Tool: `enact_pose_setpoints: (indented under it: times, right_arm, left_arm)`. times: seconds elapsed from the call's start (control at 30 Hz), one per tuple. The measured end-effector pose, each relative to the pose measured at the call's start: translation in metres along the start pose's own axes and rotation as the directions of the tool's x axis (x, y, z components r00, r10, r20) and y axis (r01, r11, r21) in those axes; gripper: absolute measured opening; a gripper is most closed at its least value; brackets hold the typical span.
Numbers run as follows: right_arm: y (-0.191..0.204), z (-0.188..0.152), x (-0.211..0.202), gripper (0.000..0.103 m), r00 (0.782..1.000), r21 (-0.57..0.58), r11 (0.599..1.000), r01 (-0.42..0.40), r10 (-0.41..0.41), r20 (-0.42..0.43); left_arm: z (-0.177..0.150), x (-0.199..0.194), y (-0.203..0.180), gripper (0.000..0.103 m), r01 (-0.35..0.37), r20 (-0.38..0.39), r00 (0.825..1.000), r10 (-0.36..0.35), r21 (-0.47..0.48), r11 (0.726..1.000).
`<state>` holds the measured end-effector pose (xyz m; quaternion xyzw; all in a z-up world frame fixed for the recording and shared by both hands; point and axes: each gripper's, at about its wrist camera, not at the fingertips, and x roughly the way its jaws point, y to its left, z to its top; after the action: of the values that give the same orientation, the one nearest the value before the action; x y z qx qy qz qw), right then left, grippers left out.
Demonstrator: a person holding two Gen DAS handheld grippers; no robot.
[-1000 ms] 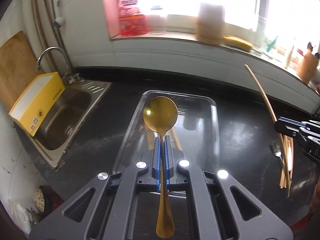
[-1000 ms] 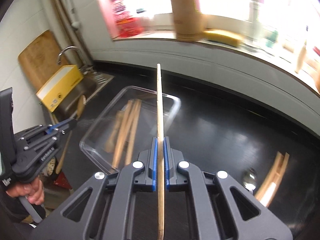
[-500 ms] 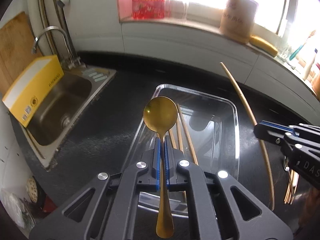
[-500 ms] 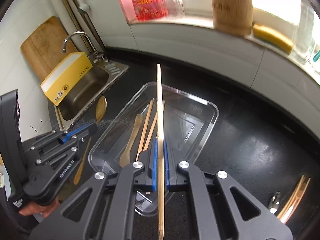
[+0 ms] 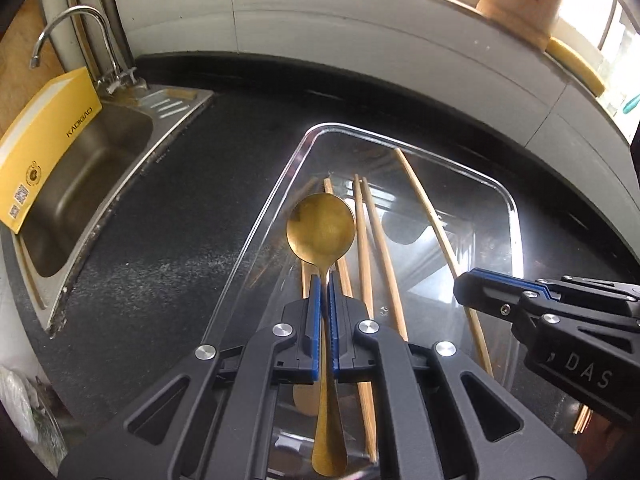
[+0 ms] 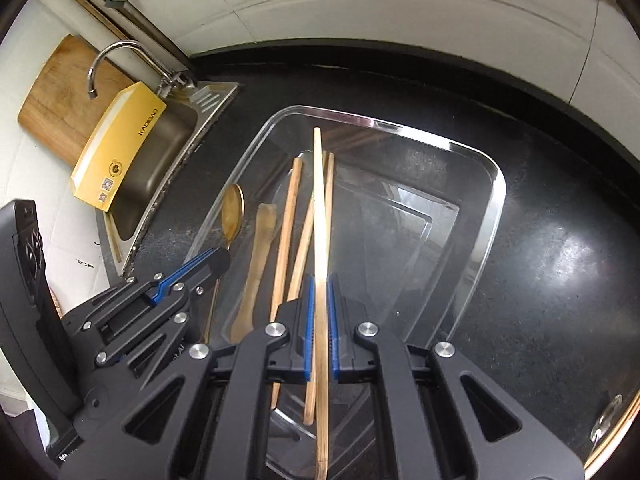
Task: Organize utensils
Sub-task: 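Open both tools to drop the gold spoon and chopstick into the tray, then move both open tools back over the pile toward the silver spoon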
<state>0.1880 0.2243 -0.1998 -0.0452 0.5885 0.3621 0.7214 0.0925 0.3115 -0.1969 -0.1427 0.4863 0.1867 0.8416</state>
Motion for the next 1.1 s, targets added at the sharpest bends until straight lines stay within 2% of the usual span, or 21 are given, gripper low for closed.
enact_pose_setpoints:
  times: [0.1, 0.13, 0.17, 0.2, 0.23, 0.27, 0.37, 0.57, 0.73, 0.87, 0.97, 1.1]
  right_arm:
    - [-0.011, 0.003, -0.002, 0.009, 1.000, 0.022, 1.000, -0.010, 0.010, -0.011]
    - [-0.014, 0.005, -0.008, 0.025, 1.000, 0.028, 1.000, -0.001, 0.001, 0.009]
    - [-0.017, 0.008, -0.014, 0.039, 1.000, 0.030, 1.000, 0.002, -0.003, 0.031]
    - [-0.022, 0.010, -0.025, 0.067, 0.998, 0.041, 0.999, 0.003, -0.006, 0.068]
    - [-0.027, 0.013, -0.035, 0.071, 0.995, 0.048, 0.999, -0.011, 0.006, 0.096]
    - [-0.030, 0.014, -0.041, 0.071, 0.994, 0.048, 0.999, -0.008, 0.003, 0.107]
    - [-0.037, 0.014, -0.066, 0.071, 0.989, 0.048, 0.999, -0.007, -0.001, 0.147]
    - [-0.050, -0.022, -0.118, 0.071, 0.974, 0.085, 0.993, 0.076, -0.092, 0.208]
    - [-0.086, -0.086, -0.172, 0.071, 0.935, 0.209, 0.966, 0.154, -0.211, 0.285]
    - [-0.125, -0.148, -0.210, 0.071, 0.896, 0.345, 0.912, 0.221, -0.330, 0.298]
    - [-0.159, -0.200, -0.244, 0.071, 0.866, 0.442, 0.854, 0.274, -0.419, 0.274]
    - [-0.192, -0.261, -0.280, 0.071, 0.841, 0.521, 0.797, 0.304, -0.482, 0.246]
  left_arm:
    - [0.000, 0.008, 0.002, 0.005, 0.018, -0.023, 1.000, -0.018, -0.002, 1.000]
    - [0.000, 0.008, 0.001, 0.014, 0.006, -0.024, 1.000, -0.006, -0.001, 1.000]
    - [0.001, 0.006, 0.002, 0.027, 0.001, -0.024, 1.000, -0.001, 0.002, 1.000]
    - [0.001, 0.001, 0.004, 0.071, 0.001, -0.014, 1.000, -0.001, -0.004, 1.000]
    - [0.001, -0.005, 0.007, 0.094, -0.003, 0.010, 1.000, 0.004, -0.020, 1.000]
    - [0.001, -0.017, 0.010, 0.093, 0.005, 0.054, 0.999, -0.003, -0.038, 0.999]
    - [0.002, -0.035, 0.009, 0.093, 0.008, 0.083, 0.997, -0.007, -0.010, 1.000]
    - [0.000, -0.069, 0.002, 0.093, 0.023, 0.139, 0.990, -0.023, -0.003, 1.000]
    - [-0.013, -0.100, -0.036, 0.093, 0.068, 0.174, 0.981, -0.082, 0.083, 0.994]
    - [-0.029, -0.116, -0.090, 0.093, 0.107, 0.166, 0.975, -0.145, 0.215, 0.971]
    - [-0.046, -0.120, -0.134, 0.093, 0.169, 0.116, 0.972, -0.206, 0.272, 0.947]
    - [-0.072, -0.123, -0.193, 0.093, 0.220, 0.052, 0.967, -0.251, 0.335, 0.916]
